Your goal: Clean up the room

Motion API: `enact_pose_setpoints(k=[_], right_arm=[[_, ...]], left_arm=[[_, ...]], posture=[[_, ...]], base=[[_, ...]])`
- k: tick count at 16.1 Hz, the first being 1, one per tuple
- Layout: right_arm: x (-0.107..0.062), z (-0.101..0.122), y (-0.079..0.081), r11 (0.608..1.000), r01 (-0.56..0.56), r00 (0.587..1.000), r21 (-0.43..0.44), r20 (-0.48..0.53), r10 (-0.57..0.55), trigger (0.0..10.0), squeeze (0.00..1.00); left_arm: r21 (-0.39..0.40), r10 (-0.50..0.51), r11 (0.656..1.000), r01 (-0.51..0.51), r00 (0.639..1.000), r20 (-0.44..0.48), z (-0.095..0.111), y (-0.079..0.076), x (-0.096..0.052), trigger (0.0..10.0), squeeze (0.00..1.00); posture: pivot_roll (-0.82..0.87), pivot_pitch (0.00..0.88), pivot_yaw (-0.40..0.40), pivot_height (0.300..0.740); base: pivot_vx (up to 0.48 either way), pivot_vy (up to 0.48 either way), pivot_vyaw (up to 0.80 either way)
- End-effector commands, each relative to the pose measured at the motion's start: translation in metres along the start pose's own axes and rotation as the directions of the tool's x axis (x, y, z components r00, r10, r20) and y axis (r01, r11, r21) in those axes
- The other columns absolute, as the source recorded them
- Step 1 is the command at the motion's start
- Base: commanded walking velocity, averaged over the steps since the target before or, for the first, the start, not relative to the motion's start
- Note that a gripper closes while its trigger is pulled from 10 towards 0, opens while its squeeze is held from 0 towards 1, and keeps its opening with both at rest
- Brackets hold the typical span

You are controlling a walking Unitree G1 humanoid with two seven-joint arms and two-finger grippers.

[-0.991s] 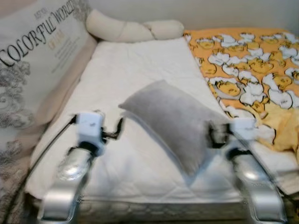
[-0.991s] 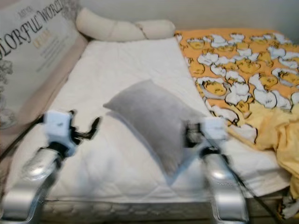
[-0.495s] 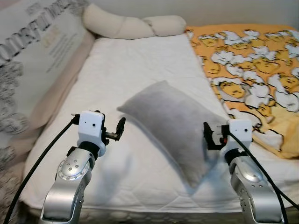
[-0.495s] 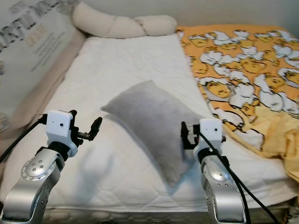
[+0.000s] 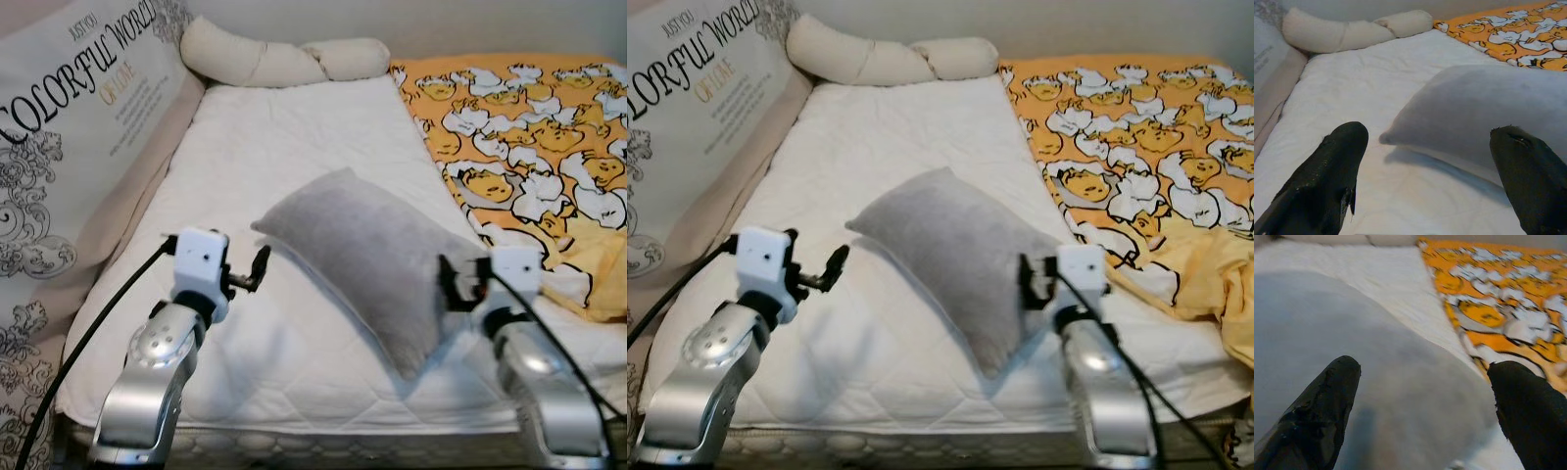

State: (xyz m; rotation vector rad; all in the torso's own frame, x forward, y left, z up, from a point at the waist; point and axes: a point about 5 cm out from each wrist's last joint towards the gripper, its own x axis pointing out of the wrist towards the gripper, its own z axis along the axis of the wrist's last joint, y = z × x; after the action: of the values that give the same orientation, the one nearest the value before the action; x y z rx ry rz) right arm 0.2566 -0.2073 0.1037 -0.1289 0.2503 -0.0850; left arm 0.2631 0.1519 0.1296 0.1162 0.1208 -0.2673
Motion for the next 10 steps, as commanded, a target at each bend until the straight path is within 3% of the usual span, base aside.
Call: enact_pose_setpoints(k=[1,2,3,4,6,7,8,9,10], right_arm=[[0.004,-0.003,-0.018,0.997,0.067,0.997,-0.027,-0.036,-0.068,10.0,0.0],[0.004,-0.004,-0.024,0.995,0.088,0.995,-0.037,-0.048,-0.09,10.0,0.0],[0.004,-0.016,-0.044,0.985,0.111,0.981,-0.132,-0.144,-0.13,10.0,0.0],[0.004,-0.021,-0.052,0.981,0.107,0.973,-0.161,-0.185,-0.137,10.0,0.0],[0.004,-0.028,-0.049,0.974,0.012,0.962,-0.226,-0.262,-0.073,10.0,0.0],[0.005,-0.032,-0.038,0.963,-0.087,0.956,-0.254,-0.294,0.009,10.0,0.0],[0.006,-0.027,-0.001,0.953,-0.246,0.939,-0.175,-0.287,0.189,10.0,0.0],[0.006,-0.023,0.015,0.943,-0.305,0.924,-0.129,-0.281,0.26,10.0,0.0],[0.006,-0.022,0.019,0.94,-0.319,0.918,-0.122,-0.286,0.275,10.0,0.0]], left_arm=[[0.018,-0.016,1.0,0.017,0.999,-0.034,-0.003,0.0,0.004,10.0,0.0],[0.019,-0.022,1.0,0.023,0.999,-0.045,-0.004,0.0,0.006,10.0,0.0],[0.042,-0.072,0.996,0.077,0.992,-0.105,-0.011,-0.004,0.014,10.0,0.0],[0.059,-0.107,0.992,0.116,0.985,-0.137,-0.015,-0.007,0.022,10.0,0.0],[0.058,-0.136,0.987,0.149,0.973,-0.187,-0.019,-0.01,0.034,10.0,0.0],[0.059,-0.16,0.982,0.177,0.963,-0.215,-0.022,-0.013,0.038,10.0,0.0],[0.026,-0.205,0.975,0.22,0.94,-0.273,-0.031,-0.024,0.048,10.0,0.0],[0.014,-0.227,0.97,0.242,0.929,-0.293,-0.034,-0.03,0.053,10.0,0.0],[0.012,-0.234,0.968,0.249,0.925,-0.298,-0.035,-0.032,0.054,10.0,0.0]], posture=[[-0.04,0.0,0.073,0.74],[-0.04,0.0,0.073,0.74],[-0.04,0.0,0.067,0.74],[-0.04,0.0,0.062,0.74],[-0.05,0.0,0.064,0.74],[-0.05,0.0,0.066,0.74],[-0.05,0.0,0.062,0.74],[-0.05,0.0,0.06,0.74],[-0.05,0.0,0.06,0.74]], base=[[0.0,0.0,0.0],[0.0,0.0,0.0],[0.0,0.0,0.0],[0.0,0.0,0.0],[0.0,0.0,0.0],[0.0,0.0,0.0],[0.0,0.0,0.0],[0.0,0.0,0.0],[0.0,0.0,0.0]])
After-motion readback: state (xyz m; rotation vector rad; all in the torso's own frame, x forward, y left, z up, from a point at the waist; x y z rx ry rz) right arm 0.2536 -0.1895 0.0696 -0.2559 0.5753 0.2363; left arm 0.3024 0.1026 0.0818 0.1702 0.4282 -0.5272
